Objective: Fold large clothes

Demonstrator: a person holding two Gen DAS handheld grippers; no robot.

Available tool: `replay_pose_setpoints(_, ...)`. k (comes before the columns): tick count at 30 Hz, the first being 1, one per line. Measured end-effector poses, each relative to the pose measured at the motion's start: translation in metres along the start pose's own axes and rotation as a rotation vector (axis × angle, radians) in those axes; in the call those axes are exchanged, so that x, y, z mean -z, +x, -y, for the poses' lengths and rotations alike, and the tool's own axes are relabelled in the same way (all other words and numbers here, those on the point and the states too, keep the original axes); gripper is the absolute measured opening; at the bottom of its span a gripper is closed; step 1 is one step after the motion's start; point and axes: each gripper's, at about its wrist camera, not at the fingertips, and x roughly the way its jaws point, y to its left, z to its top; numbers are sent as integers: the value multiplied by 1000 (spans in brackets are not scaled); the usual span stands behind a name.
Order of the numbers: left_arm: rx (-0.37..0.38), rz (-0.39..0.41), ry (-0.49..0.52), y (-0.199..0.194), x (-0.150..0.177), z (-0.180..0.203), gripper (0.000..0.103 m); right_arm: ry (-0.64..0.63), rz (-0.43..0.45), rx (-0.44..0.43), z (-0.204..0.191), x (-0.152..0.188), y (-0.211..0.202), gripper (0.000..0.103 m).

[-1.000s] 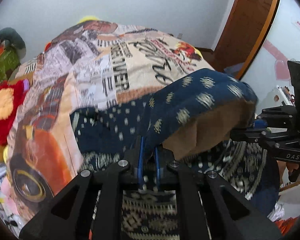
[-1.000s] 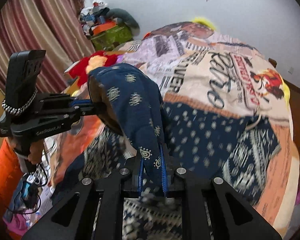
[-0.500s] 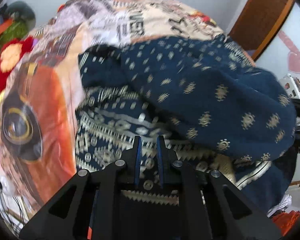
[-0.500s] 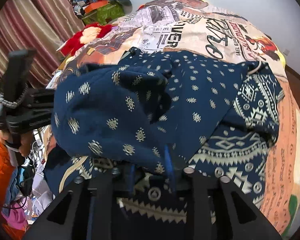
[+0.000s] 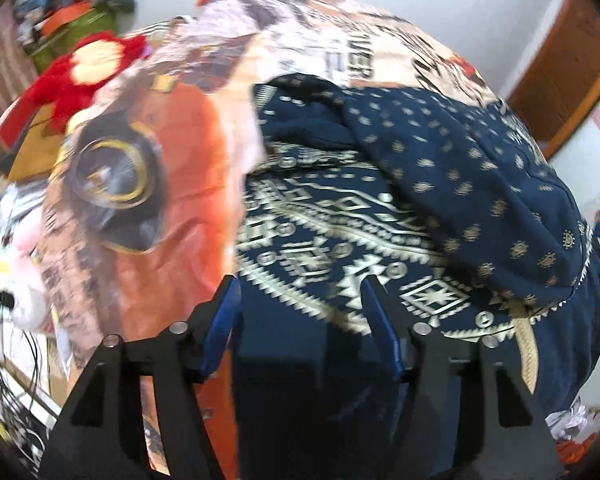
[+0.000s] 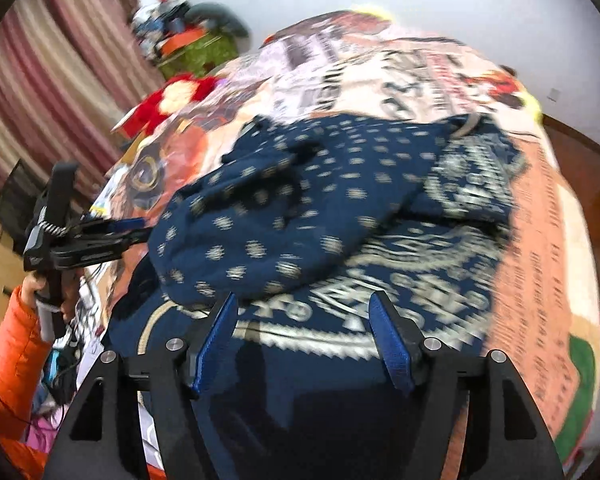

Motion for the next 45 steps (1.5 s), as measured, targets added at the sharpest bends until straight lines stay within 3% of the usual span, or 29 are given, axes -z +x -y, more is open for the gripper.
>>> replay_pose_setpoints(9,104,-159,-204,33,46,-50,63,240,37,29,58,41,-39,71)
replay_pose_setpoints(14,226,-205,-319,51,59,-54,63,230,33,-4,51,54,-34,71)
replay_pose_setpoints(17,249,-210,-322,55,61,-45,60,183,41,-13,41,56,-28,71)
replay_pose_setpoints(20,218,-194,-238,47,55,-29,44,148,53,16,30,58,-22,67)
replay_pose_setpoints(22,205,-172,-186,39,49,-17,22,124,68,47,25,58,-18,47)
replay_pose_setpoints(23,203,-158,-164,35,45,-12,18,125,83,69,26,58,-17,43)
replay_pose_setpoints(24,204,-147,-155,32,43,-10,16,130,89,80,27,59,-16,31)
replay_pose_setpoints(28,235,-56,-84,8,22,14,12,144,117,66,29,55,-14,12)
replay_pose_setpoints(33,235,69,-13,-27,-11,36,11,108,179,74,25,36,-19,8)
replay_pose_setpoints(37,250,173,-55,-53,-44,23,11,88,249,88,29,7,-29,7)
replay_pose_setpoints(39,209,211,-75,-54,-58,14,11,80,268,109,34,-8,-29,7)
replay_pose_setpoints(43,116,198,-115,-28,-70,-4,11,113,266,147,57,-33,-16,7)
replay_pose_setpoints(45,95,129,-157,4,-69,-14,11,130,255,166,69,-41,-6,7)
